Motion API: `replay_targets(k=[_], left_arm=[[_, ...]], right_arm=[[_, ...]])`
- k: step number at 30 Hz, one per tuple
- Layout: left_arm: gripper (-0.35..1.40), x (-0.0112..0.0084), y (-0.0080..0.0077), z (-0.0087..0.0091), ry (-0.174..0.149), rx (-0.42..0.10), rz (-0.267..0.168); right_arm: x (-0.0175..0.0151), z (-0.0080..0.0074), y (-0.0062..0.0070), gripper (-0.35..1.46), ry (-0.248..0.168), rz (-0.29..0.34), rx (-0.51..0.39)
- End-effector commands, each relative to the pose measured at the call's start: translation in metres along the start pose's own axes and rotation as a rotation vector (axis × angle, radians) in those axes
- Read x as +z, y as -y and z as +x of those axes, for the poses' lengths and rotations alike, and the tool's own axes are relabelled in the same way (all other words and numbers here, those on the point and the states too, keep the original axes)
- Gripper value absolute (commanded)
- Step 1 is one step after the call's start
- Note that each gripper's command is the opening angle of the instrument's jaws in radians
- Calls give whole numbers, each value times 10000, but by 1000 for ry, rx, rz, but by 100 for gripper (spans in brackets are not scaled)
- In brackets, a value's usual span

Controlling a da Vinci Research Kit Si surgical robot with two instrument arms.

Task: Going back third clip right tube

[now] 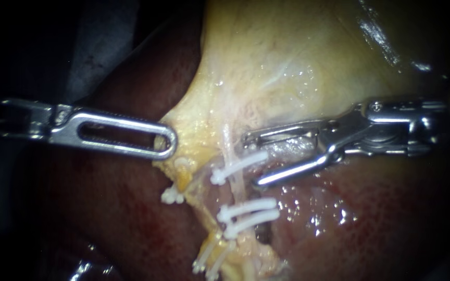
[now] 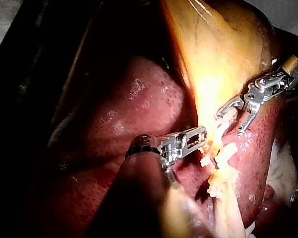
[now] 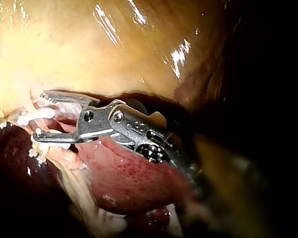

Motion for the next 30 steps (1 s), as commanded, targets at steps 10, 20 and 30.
replay_targets(k=[10,20,30], left_arm=[[-35,0,0,0,0,0,0],[-35,1,0,2,1,1,-1],[-35,6,-1,4,6,2,-6]], right_arm=[[-34,20,14,53,-16,-27,0],[-63,26,21,53,-14,-28,-64],[-56,27,34,60,-23,-66,-105]])
